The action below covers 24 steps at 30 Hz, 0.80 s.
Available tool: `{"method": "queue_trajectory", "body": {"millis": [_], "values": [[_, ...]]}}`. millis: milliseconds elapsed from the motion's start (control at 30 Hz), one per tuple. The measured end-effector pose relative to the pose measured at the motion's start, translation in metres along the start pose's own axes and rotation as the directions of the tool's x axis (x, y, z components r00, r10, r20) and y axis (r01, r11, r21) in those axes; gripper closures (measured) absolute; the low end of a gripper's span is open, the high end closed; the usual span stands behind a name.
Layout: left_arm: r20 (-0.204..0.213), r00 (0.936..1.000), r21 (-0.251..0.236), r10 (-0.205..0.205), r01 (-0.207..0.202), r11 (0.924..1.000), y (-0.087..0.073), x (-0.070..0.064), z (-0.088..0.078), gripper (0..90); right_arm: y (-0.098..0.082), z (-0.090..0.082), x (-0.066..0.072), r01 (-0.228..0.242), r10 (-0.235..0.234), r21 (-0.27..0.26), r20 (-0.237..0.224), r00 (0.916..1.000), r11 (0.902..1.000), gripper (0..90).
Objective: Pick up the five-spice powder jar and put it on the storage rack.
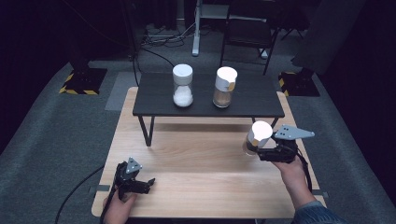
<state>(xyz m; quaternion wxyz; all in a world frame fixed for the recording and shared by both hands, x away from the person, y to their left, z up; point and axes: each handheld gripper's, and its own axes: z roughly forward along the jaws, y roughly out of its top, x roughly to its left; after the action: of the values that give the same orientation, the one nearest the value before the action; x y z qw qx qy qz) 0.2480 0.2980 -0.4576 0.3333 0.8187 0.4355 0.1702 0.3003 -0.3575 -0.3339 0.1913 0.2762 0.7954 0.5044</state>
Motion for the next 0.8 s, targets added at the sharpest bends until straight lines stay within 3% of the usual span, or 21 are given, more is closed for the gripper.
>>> {"method": "queue_trajectory", "body": {"millis": [333,800], "values": [[0.000,1.0000,0.000,0.000,0.000,1.0000,0.000,0.000,0.000,0.5,0.059,-0.009,-0.004,-0.006,0.006,-0.008,0.009,0.9999,0.9999,29.8],[0.000,1.0000,0.000,0.001,-0.001,1.0000,0.000,0.000,0.000,0.5,0.126,-0.008,-0.016,-0.006,0.010,-0.056,0.071,0.9975,0.9984,29.9]]}}
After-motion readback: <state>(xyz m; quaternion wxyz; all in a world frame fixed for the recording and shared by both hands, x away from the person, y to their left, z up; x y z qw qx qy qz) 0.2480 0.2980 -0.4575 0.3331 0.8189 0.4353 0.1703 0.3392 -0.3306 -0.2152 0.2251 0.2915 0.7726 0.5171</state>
